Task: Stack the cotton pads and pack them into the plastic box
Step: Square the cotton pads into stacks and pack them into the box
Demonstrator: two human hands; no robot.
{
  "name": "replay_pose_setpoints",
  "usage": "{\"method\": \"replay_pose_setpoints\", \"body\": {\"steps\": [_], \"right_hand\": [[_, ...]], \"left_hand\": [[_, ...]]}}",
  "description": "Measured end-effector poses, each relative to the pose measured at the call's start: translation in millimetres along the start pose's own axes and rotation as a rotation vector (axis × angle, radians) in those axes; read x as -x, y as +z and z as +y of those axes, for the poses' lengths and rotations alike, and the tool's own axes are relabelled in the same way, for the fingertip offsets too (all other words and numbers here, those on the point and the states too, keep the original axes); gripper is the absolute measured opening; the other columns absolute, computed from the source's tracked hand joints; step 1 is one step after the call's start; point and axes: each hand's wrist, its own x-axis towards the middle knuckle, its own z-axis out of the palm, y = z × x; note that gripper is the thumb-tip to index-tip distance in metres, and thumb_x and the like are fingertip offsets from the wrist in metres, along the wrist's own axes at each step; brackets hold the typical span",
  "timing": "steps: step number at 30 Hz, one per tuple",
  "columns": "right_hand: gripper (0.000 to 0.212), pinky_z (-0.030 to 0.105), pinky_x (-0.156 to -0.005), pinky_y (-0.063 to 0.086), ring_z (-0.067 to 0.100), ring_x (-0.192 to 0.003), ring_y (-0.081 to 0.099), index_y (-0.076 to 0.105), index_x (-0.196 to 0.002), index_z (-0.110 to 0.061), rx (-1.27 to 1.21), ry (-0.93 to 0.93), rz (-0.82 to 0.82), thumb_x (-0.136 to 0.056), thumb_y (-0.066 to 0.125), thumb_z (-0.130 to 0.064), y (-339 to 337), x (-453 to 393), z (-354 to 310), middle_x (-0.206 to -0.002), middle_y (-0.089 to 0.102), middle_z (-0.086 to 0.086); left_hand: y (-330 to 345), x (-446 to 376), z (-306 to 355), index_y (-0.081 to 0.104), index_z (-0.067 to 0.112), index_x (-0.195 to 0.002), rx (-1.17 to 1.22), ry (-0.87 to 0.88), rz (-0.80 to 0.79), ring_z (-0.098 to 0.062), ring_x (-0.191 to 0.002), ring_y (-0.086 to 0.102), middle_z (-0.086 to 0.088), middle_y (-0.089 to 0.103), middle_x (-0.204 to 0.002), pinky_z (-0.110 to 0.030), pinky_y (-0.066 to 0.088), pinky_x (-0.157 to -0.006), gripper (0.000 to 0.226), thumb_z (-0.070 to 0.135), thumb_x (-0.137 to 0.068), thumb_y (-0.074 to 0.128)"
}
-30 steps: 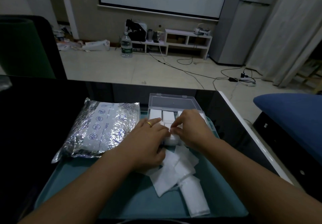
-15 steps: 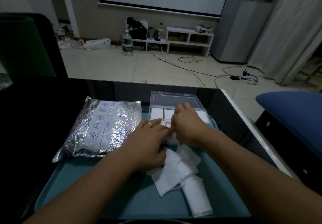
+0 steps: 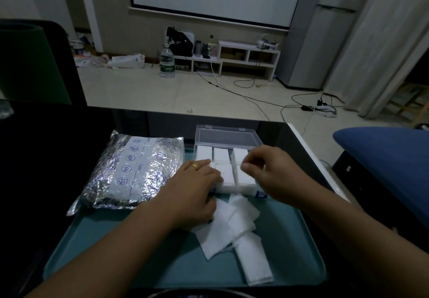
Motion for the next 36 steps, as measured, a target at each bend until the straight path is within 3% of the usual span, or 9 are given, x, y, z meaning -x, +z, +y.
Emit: {"method": "replay_pose_setpoints", "body": {"steps": [5,11,16,23,27,31,33,36], "right_hand": [[0.028,0.029,-0.090,0.051,0.010,-0.093,0.057,0.066,-0.120,-0.016,0.363,-0.055,-0.149,-0.094,0.061,-0.026,15,-36,2,-0.116,0.065,0.001],[0.018,0.032,-0.085,0.056,0.014,-0.087,0.063,0.072,-0.106,-0.017,0.495,-0.121,-0.243,-0.091,0.064,-0.023,33,-60,4,-0.103,0.069,0.001],[0.014,0.039,-0.076,0.058,0.020,-0.075,0.066,0.074,-0.087,-0.011,0.591,-0.186,-0.305,-0.087,0.063,-0.019,34,-68,0,-0.084,0.071,0.007],[0.017,0.029,-0.074,0.052,0.020,-0.079,0.061,0.068,-0.093,-0.009,0.707,-0.230,-0.445,-0.089,0.064,-0.025,36,-78,-13,-0.086,0.065,0.008],[0.014,0.022,-0.064,0.045,0.015,-0.068,0.054,0.067,-0.088,-0.010,0.692,-0.232,-0.479,-0.090,0.064,-0.023,35,-82,-10,-0.078,0.060,0.004],[0.011,0.025,-0.071,0.051,0.018,-0.080,0.062,0.068,-0.093,-0.010,0.626,-0.189,-0.455,-0.089,0.064,-0.020,32,-77,-6,-0.090,0.066,0.005],[0.003,0.019,-0.066,0.047,0.010,-0.077,0.057,0.063,-0.089,-0.017,0.523,-0.155,-0.384,-0.089,0.065,-0.018,21,-70,-8,-0.088,0.061,-0.002],[0.014,0.015,-0.055,0.041,0.003,-0.062,0.050,0.058,-0.080,-0.022,0.215,-0.090,-0.204,-0.088,0.066,-0.015,-4,-53,-12,-0.075,0.056,-0.006]], "left_hand": [[1,2,4,0.049,0.028,-0.134,0.006,-0.020,-0.036,-0.014,-0.147,0.018,0.011,0.046,-0.145,-0.030,0.008,-0.118,0.060,0.040,-0.076,0.039],[3,-3,-2,0.048,0.027,-0.138,-0.037,0.008,-0.031,-0.017,-0.146,0.021,0.008,0.046,-0.145,-0.031,0.008,-0.117,0.062,0.038,-0.077,0.046],[8,-3,-1,0.050,0.026,-0.133,-0.052,0.001,-0.023,-0.019,-0.144,0.024,0.007,0.050,-0.138,-0.039,0.014,-0.118,0.060,0.039,-0.075,0.041],[9,-2,-4,0.052,0.027,-0.131,-0.017,-0.003,-0.027,-0.020,-0.144,0.026,0.008,0.053,-0.135,-0.041,0.014,-0.119,0.061,0.037,-0.073,0.039],[10,-2,-6,0.053,0.030,-0.134,0.059,-0.024,-0.015,-0.017,-0.146,0.025,0.011,0.054,-0.137,-0.039,0.010,-0.121,0.064,0.033,-0.071,0.040],[10,-1,-6,0.052,0.031,-0.135,0.078,-0.035,-0.006,-0.016,-0.146,0.024,0.012,0.052,-0.140,-0.037,0.009,-0.121,0.061,0.031,-0.075,0.043],[10,-1,-6,0.052,0.030,-0.135,0.084,-0.035,-0.004,-0.015,-0.146,0.023,0.012,0.051,-0.142,-0.035,0.007,-0.122,0.055,0.029,-0.079,0.049],[10,0,-6,0.054,0.029,-0.133,0.105,-0.043,0.003,-0.014,-0.146,0.023,0.012,0.051,-0.142,-0.034,0.008,-0.121,0.057,0.031,-0.077,0.045]]}}
